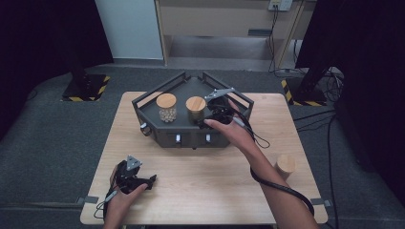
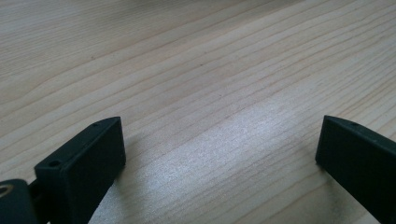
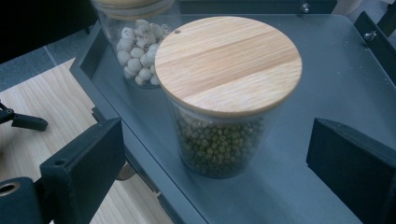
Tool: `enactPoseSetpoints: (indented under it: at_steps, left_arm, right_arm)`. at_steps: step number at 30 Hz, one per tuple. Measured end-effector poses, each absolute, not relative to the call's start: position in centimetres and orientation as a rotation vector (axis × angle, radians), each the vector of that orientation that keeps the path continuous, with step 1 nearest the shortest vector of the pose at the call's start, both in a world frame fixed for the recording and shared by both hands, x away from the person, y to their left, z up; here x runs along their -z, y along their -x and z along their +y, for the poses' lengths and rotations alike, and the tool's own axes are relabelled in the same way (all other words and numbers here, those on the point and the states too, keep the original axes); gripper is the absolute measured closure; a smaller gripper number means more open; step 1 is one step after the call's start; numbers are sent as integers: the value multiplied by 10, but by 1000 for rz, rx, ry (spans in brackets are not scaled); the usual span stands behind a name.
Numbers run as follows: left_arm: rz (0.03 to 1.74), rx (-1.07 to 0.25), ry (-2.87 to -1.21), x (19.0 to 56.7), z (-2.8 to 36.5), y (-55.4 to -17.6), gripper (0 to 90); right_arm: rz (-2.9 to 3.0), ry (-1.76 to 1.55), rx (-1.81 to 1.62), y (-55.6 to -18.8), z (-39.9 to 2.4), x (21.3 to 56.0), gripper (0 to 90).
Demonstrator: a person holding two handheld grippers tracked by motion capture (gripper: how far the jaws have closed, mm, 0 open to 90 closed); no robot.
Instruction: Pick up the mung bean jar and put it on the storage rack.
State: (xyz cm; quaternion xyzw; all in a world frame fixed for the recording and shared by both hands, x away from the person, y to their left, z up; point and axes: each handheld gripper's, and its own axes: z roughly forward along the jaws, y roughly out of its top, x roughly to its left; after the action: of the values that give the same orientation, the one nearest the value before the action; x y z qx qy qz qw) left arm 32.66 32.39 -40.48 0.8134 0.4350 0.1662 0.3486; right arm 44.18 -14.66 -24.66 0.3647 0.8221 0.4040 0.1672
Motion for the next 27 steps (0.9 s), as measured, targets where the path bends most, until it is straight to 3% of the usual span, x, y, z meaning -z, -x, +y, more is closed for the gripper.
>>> enactPoseSetpoints:
  at_steps: [27]
  left_arm:
    - [1126,-432,-2110,405,324,-327,0]
  right_arm:
    - [2305,-1035,-1144,-409,-187,239,45]
